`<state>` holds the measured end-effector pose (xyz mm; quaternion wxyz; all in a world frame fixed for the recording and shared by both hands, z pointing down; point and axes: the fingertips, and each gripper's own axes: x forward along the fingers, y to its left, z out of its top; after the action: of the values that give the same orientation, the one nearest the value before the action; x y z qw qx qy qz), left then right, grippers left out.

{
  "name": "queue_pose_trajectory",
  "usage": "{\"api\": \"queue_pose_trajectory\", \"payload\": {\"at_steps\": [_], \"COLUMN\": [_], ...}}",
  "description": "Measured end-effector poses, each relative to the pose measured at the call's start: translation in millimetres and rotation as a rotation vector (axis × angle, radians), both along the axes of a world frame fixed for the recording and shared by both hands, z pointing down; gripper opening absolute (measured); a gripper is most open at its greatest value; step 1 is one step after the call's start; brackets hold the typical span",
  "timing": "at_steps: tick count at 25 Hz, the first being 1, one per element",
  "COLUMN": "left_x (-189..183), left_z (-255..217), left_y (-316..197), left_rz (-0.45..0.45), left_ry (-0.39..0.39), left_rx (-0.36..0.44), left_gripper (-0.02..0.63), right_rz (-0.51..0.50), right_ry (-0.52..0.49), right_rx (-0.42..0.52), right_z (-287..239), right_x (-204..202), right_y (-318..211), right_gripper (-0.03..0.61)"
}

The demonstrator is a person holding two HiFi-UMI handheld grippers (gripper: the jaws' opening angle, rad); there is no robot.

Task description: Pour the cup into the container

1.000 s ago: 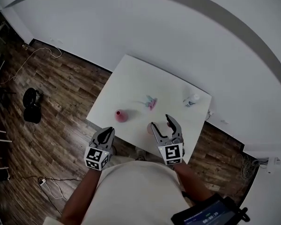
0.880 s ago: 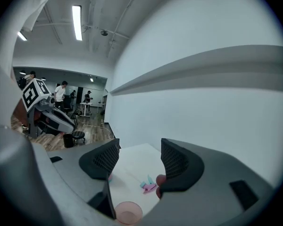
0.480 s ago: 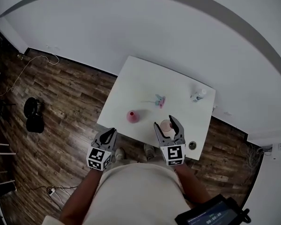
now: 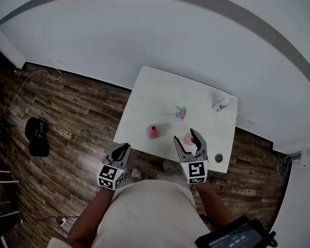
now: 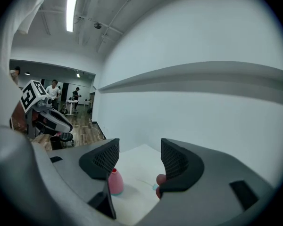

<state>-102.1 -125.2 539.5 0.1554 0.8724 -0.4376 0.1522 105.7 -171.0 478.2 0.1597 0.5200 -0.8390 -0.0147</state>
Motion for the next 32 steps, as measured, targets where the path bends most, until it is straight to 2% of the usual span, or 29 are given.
{"api": "queue_pose_trajectory", "payload": {"at_steps": [8,14,17,21,27,32], "left_x": [-32,-12,19,75,163,227], "left_z": [4,1,-1,-12,-41,-61], "left_y": [14,36,47,68,110,158], "left_rz": [0.089,0.234,0.312,0.475,0.66,0.796], "left_ry": [-0.002,0.004,0.034,0.065,0.098,0.118], "left_rx": [0.009,0.019,0.025,0.047,0.08,0.08], "left_gripper": [0.012,0.012,0.012,0.012,0.012,0.012], "right_rz": [0.127,0.205,0.251,0.383,0.562,0.635], "right_ry": [0.009,0.022,0.029,0.04,-0.019,-0.002], "right_rx": [-0.003,-0.006,0.01,0.018,0.053,0.075], "right_z": [7,-4,-16,-30,-48,-59], "right_x": [-9,-9,5,33,80,103], "right_y": [36,84,111,155,220,270], "right_gripper": [0.279,0.279,0.279,0.279,0.279,0.279]}}
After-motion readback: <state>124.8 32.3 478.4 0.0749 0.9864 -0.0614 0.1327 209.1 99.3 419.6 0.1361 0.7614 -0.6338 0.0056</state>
